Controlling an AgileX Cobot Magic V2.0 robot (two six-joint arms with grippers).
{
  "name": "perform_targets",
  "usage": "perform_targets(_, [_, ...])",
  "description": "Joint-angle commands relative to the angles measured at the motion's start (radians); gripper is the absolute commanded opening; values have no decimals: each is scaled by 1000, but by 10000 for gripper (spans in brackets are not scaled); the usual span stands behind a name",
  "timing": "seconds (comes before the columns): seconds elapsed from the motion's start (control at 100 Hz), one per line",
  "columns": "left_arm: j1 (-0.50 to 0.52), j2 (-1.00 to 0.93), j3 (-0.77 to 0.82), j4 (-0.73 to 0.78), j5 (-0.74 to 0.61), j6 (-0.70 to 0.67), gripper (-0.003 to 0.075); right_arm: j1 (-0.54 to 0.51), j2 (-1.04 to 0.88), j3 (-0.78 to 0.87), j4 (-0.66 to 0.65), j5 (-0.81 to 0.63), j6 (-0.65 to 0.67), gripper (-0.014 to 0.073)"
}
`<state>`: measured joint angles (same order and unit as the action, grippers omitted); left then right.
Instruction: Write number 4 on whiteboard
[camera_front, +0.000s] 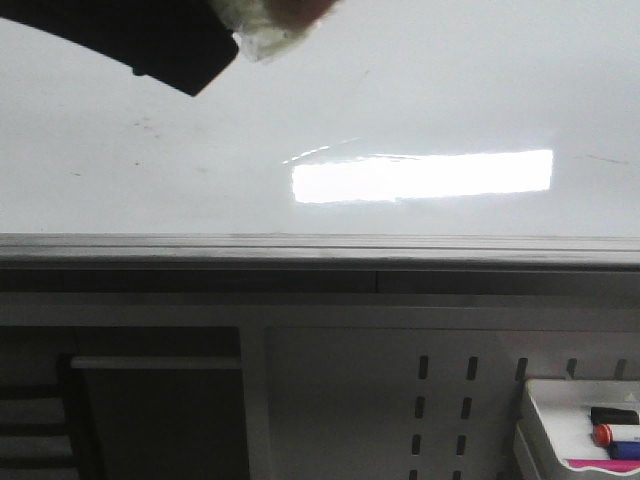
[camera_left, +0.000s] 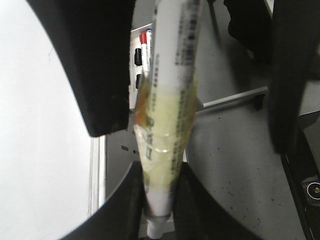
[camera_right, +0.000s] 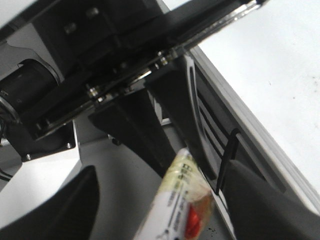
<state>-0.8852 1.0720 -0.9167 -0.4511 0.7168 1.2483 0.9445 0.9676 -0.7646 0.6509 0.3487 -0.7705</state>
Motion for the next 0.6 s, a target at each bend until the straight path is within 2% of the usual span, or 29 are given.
perform_targets(0.0, [-8,-20,-34,-35,-53,-4,-20,1,-5,-34,44,-63,-9,386])
perform_targets(0.16, [-8,-20,-34,-35,-53,-4,-20,3,-5,-34,53,-63,-9,255])
perform_targets(0.31, [-8,-20,-34,-44,-58,-4,-20,3,-5,-32,53,-53,-9,232])
perform_targets(0.43, [-8,-20,-34,-44,-58,-4,-20,3,-1,-28,37,-46,-9,265])
perform_targets(0.59, [-8,-20,-34,-53,-58,-4,-20,3,9,-28,35,-49,-9,393])
